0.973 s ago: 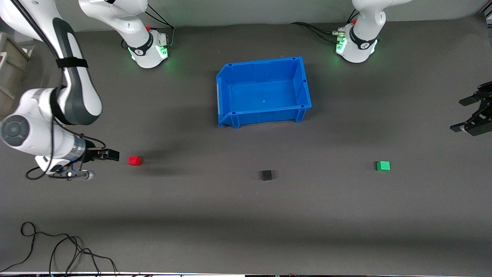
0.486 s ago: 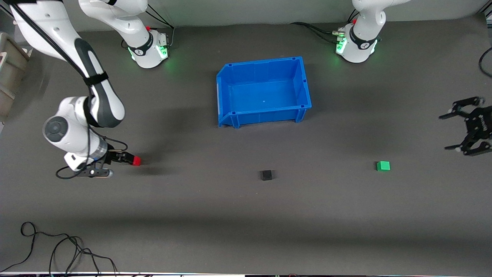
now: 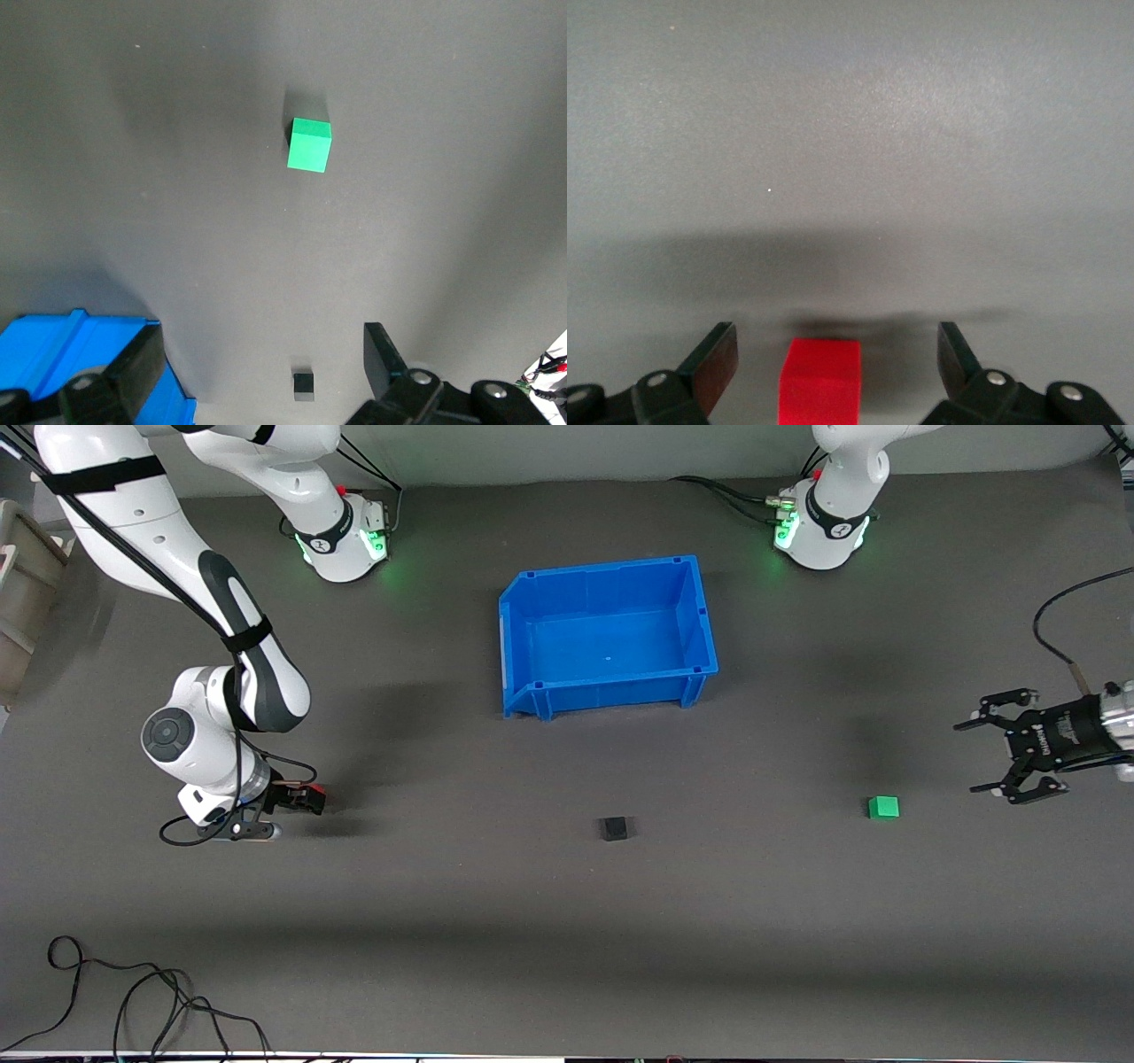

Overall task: Attach green and red cubes to black cube
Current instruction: 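Reach the right gripper down over the red cube while the left gripper starts moving, then close the right gripper on the red cube while the left gripper grasps the green cube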

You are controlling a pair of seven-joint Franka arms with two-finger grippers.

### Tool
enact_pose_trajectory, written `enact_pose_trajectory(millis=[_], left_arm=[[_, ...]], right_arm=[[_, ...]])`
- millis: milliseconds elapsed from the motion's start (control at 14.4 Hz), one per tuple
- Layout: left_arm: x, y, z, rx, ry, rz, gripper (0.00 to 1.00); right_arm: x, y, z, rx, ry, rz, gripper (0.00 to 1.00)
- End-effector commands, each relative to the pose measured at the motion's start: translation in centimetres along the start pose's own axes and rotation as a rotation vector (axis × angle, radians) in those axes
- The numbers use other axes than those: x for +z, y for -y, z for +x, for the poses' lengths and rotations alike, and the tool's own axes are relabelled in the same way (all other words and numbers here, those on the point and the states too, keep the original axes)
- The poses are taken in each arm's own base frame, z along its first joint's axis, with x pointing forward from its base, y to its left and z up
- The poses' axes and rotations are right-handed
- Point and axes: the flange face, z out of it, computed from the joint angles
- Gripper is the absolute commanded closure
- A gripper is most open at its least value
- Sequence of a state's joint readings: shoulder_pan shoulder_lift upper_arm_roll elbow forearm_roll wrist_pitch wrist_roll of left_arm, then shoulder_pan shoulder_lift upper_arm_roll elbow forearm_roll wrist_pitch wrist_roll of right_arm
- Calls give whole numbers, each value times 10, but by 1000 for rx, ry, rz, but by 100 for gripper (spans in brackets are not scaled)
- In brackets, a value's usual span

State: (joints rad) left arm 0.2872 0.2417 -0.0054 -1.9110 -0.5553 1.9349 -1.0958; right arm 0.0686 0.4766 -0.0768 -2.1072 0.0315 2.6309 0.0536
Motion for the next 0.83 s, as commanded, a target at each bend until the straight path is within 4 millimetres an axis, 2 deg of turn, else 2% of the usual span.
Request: enact_pose_trajectory(millis=[0,208,347,556,625,764], left_arm=[[35,5,25,45,59,-38,0],[75,9,58,99,72,-50,0],[97,11,71,146,108,-44,0],[118,12,89,176,102,-50,0],[125,11,95,169,98,-47,0],[131,8,98,154,87,-67,0]], right_arm=[[7,14,-1,56,-1,35,0],[14,13,-4,48,12,33,0],[15,13,-4,47,14,33,0],[19,11,-5,48,19,30,1],[19,10,-5,48,21,30,2],[19,10,-5,48,19,31,14]])
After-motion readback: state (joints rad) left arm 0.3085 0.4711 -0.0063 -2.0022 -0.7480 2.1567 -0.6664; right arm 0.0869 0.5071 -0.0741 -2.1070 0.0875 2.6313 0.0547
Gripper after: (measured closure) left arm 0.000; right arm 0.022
